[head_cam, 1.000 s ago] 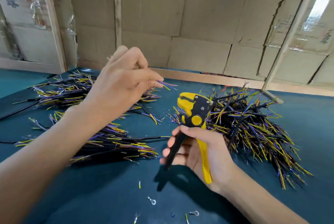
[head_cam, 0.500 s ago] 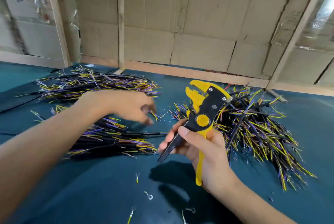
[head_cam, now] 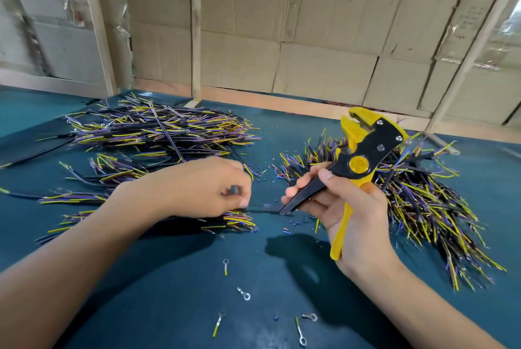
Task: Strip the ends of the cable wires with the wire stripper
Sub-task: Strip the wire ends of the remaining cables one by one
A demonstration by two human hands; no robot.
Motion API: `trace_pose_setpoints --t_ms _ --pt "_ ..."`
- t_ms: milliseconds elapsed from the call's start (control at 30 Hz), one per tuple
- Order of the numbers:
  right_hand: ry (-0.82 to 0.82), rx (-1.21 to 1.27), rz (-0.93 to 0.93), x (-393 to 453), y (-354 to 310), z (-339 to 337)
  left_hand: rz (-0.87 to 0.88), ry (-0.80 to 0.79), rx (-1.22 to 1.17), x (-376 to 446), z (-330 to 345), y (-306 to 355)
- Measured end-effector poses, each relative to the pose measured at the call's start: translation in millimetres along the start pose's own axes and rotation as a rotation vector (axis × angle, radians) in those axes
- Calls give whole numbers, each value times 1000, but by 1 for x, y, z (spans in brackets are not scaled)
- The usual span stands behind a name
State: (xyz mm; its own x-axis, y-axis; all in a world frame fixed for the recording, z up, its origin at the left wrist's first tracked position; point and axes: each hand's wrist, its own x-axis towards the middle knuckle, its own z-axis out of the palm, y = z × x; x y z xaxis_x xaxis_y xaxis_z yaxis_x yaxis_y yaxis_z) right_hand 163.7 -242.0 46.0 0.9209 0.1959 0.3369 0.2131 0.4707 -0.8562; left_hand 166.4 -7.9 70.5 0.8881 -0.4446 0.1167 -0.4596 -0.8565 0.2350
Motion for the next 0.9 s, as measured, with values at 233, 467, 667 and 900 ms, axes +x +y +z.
trace_pose_setpoints --t_ms 233,467,667,900 --pt "94 79 -48 7 -14 -4 100 433 24 -4 -9 19" --pt "115 45 -87 7 -22 -3 78 638 19 -8 -12 20" --pt "70 -60 -26 8 -23 1 184 520 -25 -12 -9 18" --pt "107 -138 -117 5 -21 3 228 435 -111 -12 -5 23"
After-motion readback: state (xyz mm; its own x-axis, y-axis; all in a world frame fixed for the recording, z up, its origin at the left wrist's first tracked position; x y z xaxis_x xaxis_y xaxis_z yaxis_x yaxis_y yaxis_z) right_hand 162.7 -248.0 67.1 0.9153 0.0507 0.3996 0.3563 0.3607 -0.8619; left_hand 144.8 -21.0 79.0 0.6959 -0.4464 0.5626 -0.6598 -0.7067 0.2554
